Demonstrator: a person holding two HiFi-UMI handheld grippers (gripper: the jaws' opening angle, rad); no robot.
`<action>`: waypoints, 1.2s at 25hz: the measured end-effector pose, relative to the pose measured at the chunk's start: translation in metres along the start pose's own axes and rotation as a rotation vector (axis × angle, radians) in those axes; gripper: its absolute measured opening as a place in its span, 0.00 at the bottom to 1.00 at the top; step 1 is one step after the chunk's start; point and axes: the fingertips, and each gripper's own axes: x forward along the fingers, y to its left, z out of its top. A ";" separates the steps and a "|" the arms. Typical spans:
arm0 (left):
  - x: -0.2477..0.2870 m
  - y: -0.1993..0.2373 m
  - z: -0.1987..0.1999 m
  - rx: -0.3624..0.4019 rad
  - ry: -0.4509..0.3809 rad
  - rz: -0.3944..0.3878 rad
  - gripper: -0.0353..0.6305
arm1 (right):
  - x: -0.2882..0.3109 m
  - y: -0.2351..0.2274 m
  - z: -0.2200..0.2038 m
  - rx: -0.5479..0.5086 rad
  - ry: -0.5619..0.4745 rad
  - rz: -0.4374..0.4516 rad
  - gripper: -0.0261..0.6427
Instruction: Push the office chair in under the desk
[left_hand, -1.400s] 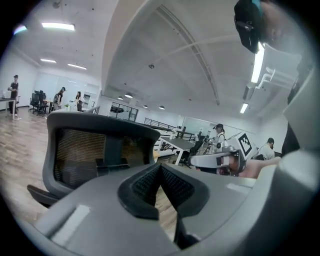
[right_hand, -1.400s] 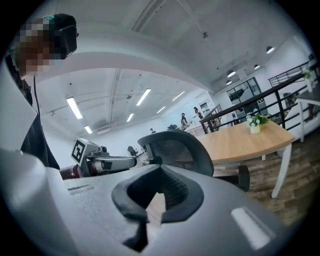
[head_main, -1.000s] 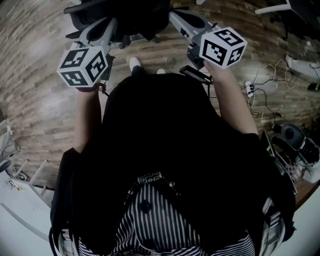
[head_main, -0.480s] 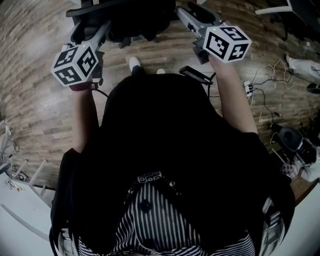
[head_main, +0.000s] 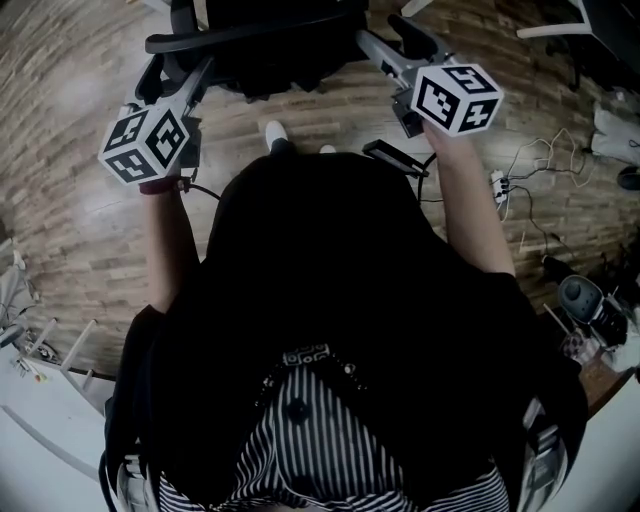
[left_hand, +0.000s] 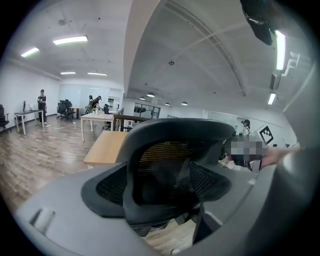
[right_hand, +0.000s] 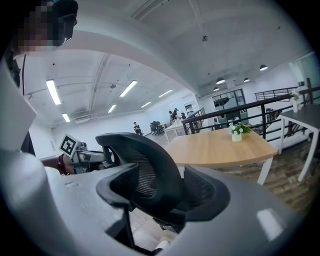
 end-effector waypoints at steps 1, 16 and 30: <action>0.004 0.003 -0.001 0.007 0.009 0.007 0.63 | 0.004 -0.001 0.000 -0.003 0.007 0.002 0.45; 0.087 0.122 0.002 0.059 0.131 -0.031 0.65 | 0.153 -0.001 0.018 -0.001 0.094 -0.009 0.56; 0.093 0.116 0.016 0.140 0.117 -0.197 0.62 | 0.140 0.006 0.026 0.015 0.065 -0.102 0.53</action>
